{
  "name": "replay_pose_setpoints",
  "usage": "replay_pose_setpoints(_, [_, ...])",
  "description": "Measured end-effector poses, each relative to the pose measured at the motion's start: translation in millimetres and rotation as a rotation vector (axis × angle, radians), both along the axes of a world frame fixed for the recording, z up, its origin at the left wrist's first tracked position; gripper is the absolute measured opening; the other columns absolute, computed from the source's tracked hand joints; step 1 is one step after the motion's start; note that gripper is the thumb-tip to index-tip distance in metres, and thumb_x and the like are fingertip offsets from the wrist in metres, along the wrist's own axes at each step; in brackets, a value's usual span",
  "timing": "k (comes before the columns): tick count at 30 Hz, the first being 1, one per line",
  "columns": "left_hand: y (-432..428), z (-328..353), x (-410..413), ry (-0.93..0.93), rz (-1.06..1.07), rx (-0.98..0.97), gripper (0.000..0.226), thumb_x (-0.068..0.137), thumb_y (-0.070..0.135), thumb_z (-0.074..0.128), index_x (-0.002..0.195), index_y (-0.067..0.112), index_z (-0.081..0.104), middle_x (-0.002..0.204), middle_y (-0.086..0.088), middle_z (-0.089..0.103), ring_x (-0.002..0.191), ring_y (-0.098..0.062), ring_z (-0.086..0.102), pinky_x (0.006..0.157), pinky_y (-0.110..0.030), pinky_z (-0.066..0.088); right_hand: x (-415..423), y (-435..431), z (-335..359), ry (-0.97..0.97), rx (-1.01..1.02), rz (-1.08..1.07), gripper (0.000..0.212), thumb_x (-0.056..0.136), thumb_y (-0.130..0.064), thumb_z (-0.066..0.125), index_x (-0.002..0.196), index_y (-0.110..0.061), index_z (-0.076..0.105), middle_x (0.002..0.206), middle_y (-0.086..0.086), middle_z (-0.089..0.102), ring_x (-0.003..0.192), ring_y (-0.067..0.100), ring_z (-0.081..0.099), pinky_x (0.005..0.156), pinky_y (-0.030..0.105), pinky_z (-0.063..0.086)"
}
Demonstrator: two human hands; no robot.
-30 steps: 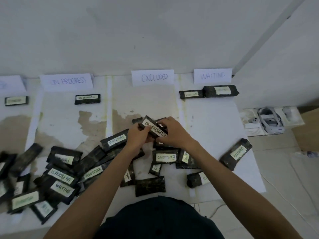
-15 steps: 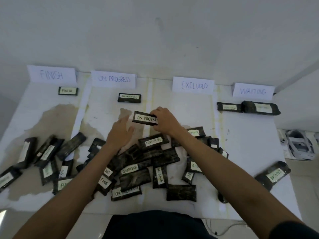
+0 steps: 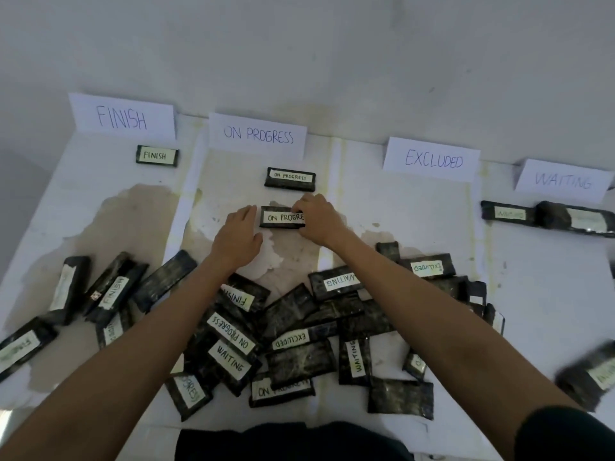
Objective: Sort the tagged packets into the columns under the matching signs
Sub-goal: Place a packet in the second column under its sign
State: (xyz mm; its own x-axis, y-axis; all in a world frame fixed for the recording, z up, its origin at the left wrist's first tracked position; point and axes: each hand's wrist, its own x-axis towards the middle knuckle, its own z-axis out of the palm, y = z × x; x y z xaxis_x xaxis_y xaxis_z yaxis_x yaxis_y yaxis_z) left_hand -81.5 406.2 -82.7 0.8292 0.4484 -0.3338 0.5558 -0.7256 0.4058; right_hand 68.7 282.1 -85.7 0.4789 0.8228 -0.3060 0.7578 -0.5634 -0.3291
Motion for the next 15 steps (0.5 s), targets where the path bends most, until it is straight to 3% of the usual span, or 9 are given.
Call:
replay_pose_setpoints(8, [-8,9,-6,-0.07,0.003,0.002,0.061,0.09,0.017,0.052,0.144,0.005,0.026,0.147,-0.018,0.032,0.132,-0.037,0.031,0.107,-0.048,0.034,-9,-25,22,0.023,0.069,-0.024,0.051,0.081,-0.009,0.062,0.13,-0.016,0.05,0.132,0.009,0.044,0.117,0.027,0.042,0.096,0.038,0.039])
replay_pose_setpoints(12, [-36,25,-18,-0.13,0.003,-0.04,0.058,0.087,0.015,0.054,0.141,0.007,0.033,0.143,-0.016,0.038,0.13,-0.034,0.034,0.105,-0.045,0.036,-21,-63,41,0.168,-0.158,0.101,0.044,0.082,-0.01,0.066,0.124,-0.017,0.056,0.123,0.006,0.058,0.112,0.024,0.054,0.094,0.038,0.047])
replay_pose_setpoints(15, [-62,32,-28,-0.118,-0.01,-0.101,0.054,0.087,0.014,0.054,0.138,0.009,0.038,0.139,-0.015,0.042,0.129,-0.032,0.034,0.103,-0.043,0.037,-34,-90,41,0.114,-0.32,0.185,0.049,0.081,-0.013,0.068,0.127,-0.018,0.053,0.124,0.009,0.057,0.114,0.027,0.053,0.092,0.04,0.048])
